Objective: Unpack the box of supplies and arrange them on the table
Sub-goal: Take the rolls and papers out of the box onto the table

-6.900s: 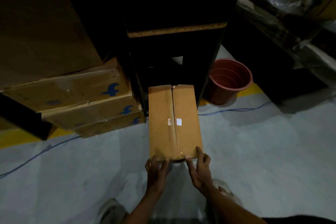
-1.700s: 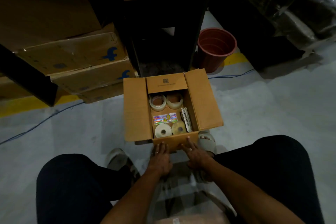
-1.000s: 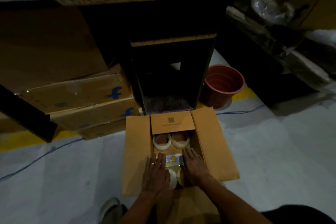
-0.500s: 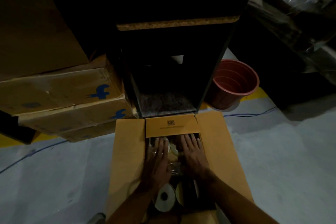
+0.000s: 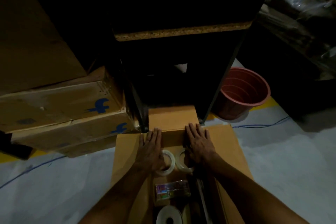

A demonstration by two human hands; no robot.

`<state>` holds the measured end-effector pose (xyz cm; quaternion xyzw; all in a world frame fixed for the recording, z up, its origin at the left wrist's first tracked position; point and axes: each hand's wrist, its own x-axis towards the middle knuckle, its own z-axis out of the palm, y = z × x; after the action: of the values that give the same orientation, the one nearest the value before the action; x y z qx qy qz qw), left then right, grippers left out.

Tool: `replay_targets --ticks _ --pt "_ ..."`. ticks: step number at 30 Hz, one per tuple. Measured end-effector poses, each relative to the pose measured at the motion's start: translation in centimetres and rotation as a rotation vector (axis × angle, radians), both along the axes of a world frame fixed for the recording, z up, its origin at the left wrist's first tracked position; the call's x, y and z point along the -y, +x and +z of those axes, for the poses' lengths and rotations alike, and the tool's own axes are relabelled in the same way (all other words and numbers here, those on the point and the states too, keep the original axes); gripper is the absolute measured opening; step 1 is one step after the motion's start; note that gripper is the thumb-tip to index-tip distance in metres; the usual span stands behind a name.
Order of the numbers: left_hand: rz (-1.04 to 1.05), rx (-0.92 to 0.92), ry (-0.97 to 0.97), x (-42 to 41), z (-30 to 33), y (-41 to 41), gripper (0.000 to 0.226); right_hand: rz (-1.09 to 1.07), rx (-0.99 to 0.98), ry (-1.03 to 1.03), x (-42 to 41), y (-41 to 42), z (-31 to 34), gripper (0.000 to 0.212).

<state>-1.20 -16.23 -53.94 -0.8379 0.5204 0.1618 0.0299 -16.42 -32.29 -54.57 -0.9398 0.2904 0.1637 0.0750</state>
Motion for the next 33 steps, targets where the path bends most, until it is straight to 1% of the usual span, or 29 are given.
replay_targets --ticks 3,6,12,15,17,19,23,26,28,29,30,33 --pt "-0.023 -0.001 0.03 0.0 0.0 0.6 0.088 -0.008 -0.026 0.025 0.2 0.4 -0.1 0.106" --pt "-0.002 -0.035 0.003 0.0 0.0 0.7 0.086 -0.027 -0.025 0.04 0.5 1.0 0.4 0.097" --pt "0.06 -0.134 -0.061 0.8 1.0 1.5 0.072 -0.026 -0.104 0.07 1.6 2.3 2.1 0.092" --pt "0.06 -0.177 -0.015 1.0 1.6 2.1 0.073 -0.04 -0.103 0.093 1.7 2.5 2.2 0.089" --pt "0.026 -0.166 0.025 1.0 1.9 2.1 0.076 -0.041 -0.07 0.093 1.4 2.2 2.1 0.088" --pt "-0.013 -0.125 0.021 0.5 1.6 1.7 0.076 -0.052 -0.014 0.089 0.9 1.7 2.0 0.086" --pt "-0.033 -0.077 -0.141 -0.8 -0.4 -0.2 0.069 -0.055 0.122 0.058 -0.9 0.1 1.1 0.087" --pt "-0.132 -0.085 -0.272 -2.1 -2.1 -2.1 0.067 -0.003 0.227 0.07 -2.2 -1.8 0.1 0.083" --pt "-0.171 -0.122 -0.229 -3.2 -3.4 -3.4 0.068 0.026 0.207 0.137 -3.0 -3.4 -1.1 0.078" --pt "-0.184 -0.137 -0.158 -3.6 -3.6 -4.1 0.07 0.038 0.189 0.195 -3.5 -4.1 -1.5 0.072" --pt "-0.189 -0.154 -0.091 -3.9 -4.2 -4.9 0.071 0.068 0.118 0.228 -4.5 -4.7 -1.4 0.064" --pt "-0.153 -0.227 0.114 -5.4 -5.4 -8.3 0.069 0.25 -0.043 0.188 -7.1 -6.8 -3.2 0.044"
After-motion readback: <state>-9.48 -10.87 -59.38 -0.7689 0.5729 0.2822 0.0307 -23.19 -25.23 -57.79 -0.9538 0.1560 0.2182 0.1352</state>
